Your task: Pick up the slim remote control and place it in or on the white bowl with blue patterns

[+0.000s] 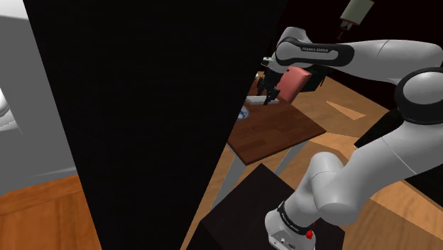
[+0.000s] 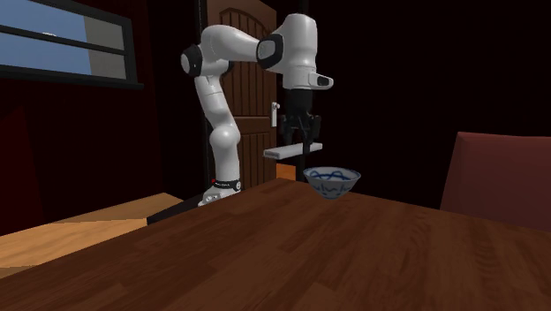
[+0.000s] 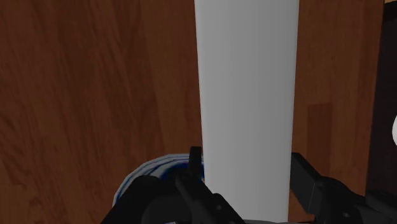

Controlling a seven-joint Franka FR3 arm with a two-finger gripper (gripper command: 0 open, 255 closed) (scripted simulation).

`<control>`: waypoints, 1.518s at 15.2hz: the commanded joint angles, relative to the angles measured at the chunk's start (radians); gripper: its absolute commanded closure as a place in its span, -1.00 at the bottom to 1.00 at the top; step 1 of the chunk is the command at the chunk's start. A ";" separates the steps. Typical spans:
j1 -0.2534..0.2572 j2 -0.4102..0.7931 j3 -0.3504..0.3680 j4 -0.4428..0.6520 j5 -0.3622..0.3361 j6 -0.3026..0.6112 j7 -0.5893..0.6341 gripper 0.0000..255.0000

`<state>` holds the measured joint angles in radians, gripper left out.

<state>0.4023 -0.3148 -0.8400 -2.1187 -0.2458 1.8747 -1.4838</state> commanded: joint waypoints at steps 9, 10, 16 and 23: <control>0.123 0.196 0.061 0.120 0.161 0.019 0.113 1.00; 0.123 0.200 0.059 0.109 0.162 0.032 0.111 1.00; 0.121 0.225 0.050 0.047 0.178 0.113 0.098 1.00; 0.120 0.264 0.040 -0.010 0.206 0.199 0.076 1.00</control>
<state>0.5223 -0.0571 -0.7988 -2.1247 -0.0446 2.0636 -1.4035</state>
